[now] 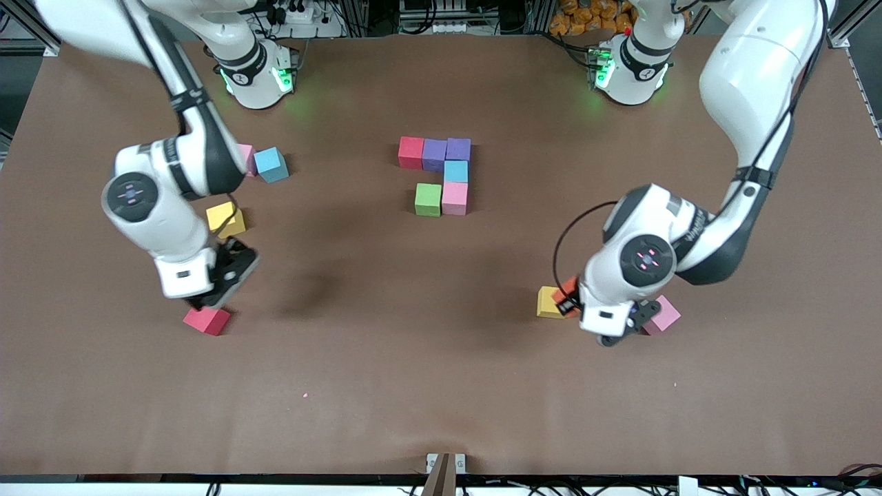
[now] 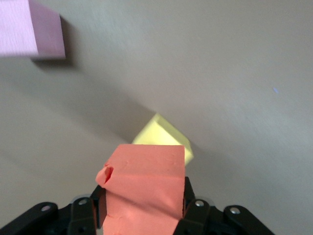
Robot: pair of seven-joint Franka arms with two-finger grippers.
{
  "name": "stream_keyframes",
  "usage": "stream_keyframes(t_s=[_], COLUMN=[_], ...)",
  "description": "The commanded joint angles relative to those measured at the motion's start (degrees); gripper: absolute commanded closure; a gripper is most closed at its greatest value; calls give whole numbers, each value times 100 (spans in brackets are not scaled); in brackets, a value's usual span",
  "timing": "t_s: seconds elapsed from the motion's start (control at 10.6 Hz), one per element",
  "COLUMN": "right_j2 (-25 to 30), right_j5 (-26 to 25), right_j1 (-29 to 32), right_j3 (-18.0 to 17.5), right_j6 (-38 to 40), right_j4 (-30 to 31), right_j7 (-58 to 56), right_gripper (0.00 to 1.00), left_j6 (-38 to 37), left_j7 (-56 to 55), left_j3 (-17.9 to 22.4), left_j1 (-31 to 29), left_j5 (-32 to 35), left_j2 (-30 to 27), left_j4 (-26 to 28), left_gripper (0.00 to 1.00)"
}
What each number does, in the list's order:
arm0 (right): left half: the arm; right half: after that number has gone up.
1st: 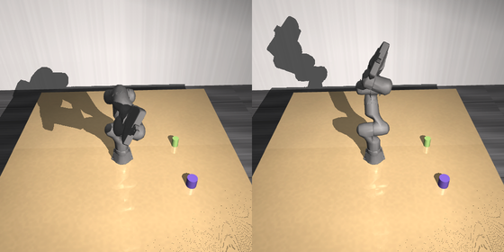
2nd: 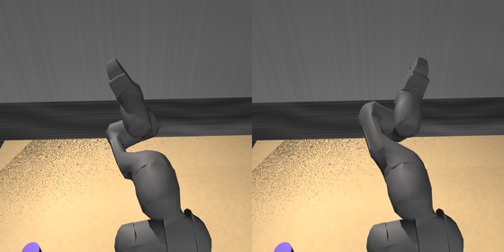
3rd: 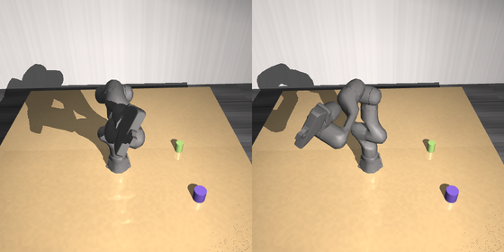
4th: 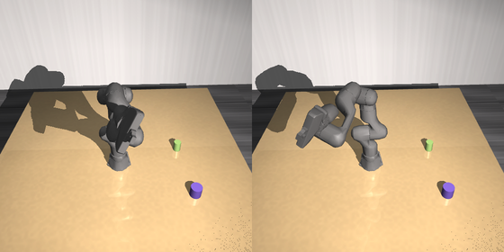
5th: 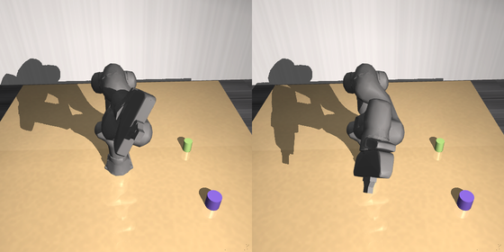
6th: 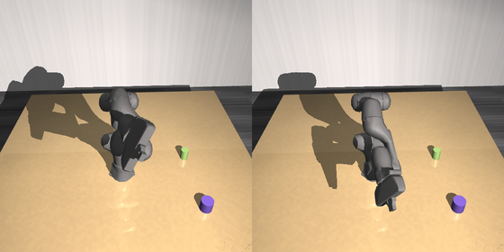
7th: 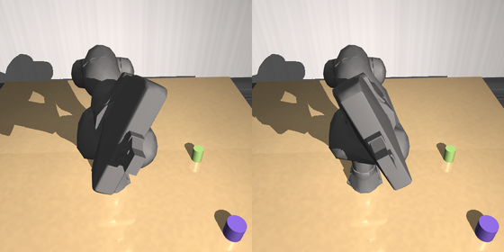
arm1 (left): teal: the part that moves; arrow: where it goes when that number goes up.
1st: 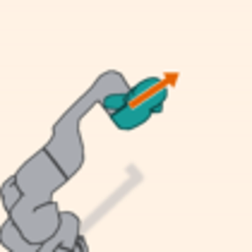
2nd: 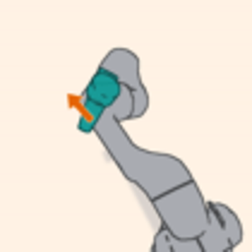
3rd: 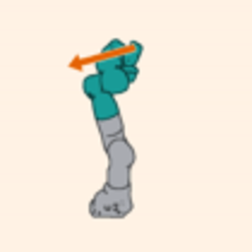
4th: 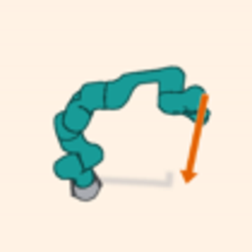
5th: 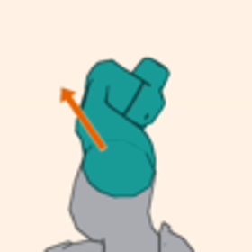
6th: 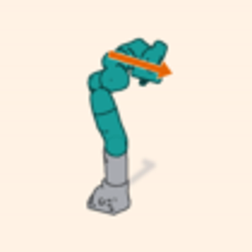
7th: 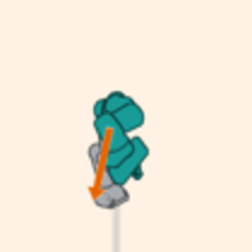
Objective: Form number 2 with 11 blocks
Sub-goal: 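Lift orange with the left gripper while the right gripper grasps another orange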
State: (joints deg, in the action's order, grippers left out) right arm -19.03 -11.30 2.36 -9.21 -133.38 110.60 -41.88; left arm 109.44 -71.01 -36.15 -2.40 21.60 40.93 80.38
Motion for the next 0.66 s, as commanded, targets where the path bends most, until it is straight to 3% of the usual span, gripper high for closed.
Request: stream_keyframes(t_s=[0.0,0.19,0.57], right_j2=[-127,-153,-495], right_j5=[-39,-39,-48], right_j1=[449,633,1153], right_j3=[-195,-212,-608], right_j6=[-83,-441,-731], right_j4=[154,548,761], right_j7=[-145,-233,-1074], right_gripper=[0,0,0], left_j6=[-81,-72,-46], left_j7=[-1181,-1912,-4469], left_j3=[-173,-190,-164], left_j1=[623,942,2117], left_j5=[-50,-138,-314], left_j2=[-50,-41,29], left_j4=[-48,-93,-137], left_gripper=[91,91,90])
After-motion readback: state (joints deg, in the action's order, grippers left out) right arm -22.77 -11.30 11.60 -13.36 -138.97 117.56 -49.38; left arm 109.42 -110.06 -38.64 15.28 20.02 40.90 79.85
